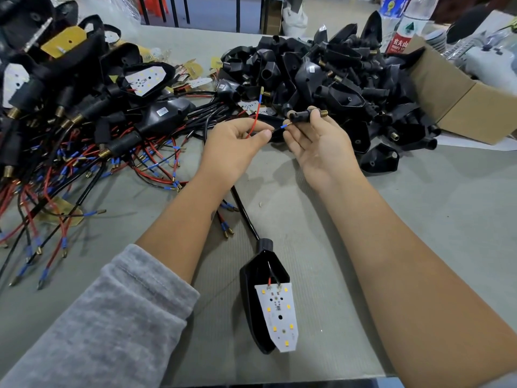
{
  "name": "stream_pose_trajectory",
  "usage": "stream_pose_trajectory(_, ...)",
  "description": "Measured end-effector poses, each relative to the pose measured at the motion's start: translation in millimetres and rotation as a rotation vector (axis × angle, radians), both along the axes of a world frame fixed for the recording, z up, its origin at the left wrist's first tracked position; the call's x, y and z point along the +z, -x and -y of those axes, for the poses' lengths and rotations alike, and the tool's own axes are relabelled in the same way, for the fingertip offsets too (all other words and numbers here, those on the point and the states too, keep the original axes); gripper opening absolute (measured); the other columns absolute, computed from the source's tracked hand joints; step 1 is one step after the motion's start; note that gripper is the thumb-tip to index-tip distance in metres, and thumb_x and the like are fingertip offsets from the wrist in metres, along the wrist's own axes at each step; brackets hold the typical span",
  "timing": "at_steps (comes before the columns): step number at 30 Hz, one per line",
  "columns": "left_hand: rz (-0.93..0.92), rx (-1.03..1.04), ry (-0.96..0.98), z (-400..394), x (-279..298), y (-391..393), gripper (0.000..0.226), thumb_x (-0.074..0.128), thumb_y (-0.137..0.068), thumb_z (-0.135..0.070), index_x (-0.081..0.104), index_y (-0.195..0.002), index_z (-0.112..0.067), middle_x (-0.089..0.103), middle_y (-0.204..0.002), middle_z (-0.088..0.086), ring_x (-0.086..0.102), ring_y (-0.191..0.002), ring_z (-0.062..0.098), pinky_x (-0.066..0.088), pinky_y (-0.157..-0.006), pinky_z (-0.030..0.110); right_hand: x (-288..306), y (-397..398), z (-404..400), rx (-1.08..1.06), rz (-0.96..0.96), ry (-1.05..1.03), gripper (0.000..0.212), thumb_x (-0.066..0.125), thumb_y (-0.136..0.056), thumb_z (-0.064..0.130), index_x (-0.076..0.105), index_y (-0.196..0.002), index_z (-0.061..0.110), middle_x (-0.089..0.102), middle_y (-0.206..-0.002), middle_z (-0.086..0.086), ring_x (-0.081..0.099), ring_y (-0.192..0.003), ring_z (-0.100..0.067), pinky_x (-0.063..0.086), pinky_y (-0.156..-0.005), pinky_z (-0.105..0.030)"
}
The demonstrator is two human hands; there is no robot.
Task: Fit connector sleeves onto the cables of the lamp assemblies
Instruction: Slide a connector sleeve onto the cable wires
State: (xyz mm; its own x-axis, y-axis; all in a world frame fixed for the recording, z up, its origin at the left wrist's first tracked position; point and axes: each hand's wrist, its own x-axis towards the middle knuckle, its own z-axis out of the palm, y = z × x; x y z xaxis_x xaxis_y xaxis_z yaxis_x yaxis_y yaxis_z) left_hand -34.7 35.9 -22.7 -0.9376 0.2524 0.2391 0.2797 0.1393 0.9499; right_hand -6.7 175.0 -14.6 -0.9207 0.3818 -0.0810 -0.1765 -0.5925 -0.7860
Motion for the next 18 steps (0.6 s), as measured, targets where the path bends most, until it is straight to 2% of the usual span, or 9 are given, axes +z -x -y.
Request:
stream_pose_trajectory(4, 0.001, 0.028, -0.001, 0.1, -0.8, 1.0, 0.012, 0.063, -0.093, -0.015, 0.067, -0.086, -0.024, 0.061, -0.077, 0.001, 0.049, -0.07, 0.008, 0.043, -0.068, 0.014, 0.7, -0.8, 0.2, 0.031, -0.012, -0.04, 0.019, 0.042, -0.105, 0.015, 0.05, -0.089, 0.011, 0.068, -0.091, -0.014, 0.071, -0.075, -0.021, 0.057, -0.068, -0.028)
stream_pose_trajectory(10, 0.002, 0.061, 0.03, 0.7, -3.1, 4.3, 0.011, 0.059, -0.096, -0.021, 0.064, -0.089, -0.015, 0.06, -0.082, 0.006, 0.05, -0.074, 0.01, 0.041, -0.067, 0.016, 1.9, -2.6, 2.0, 0.082, -0.029, -0.042, 0.018, 0.038, -0.106, 0.014, 0.05, -0.094, 0.011, 0.069, -0.09, -0.016, 0.072, -0.076, -0.023, 0.06, -0.07, -0.029)
stream_pose_trajectory(14, -0.002, 0.073, 0.011, 1.4, -3.3, 4.1, 0.016, 0.059, -0.096, -0.021, 0.062, -0.081, -0.024, 0.056, -0.072, -0.003, 0.046, -0.066, 0.005, 0.04, -0.063, 0.014, 2.4, -3.8, 3.1, 0.114, -0.028, -0.027, 0.016, 0.036, -0.106, 0.013, 0.049, -0.097, 0.01, 0.068, -0.095, -0.02, 0.072, -0.078, -0.025, 0.06, -0.068, -0.03)
stream_pose_trajectory(18, -0.003, 0.06, 0.009, 2.1, -1.4, 2.2, 0.017, 0.06, -0.095, -0.02, 0.063, -0.079, -0.025, 0.055, -0.071, -0.003, 0.045, -0.064, 0.005, 0.039, -0.062, 0.013, 3.5, -5.1, 3.9, 0.124, -0.031, -0.078, 0.016, 0.041, -0.105, 0.013, 0.051, -0.092, 0.01, 0.067, -0.1, -0.021, 0.071, -0.081, -0.026, 0.059, -0.069, -0.03)
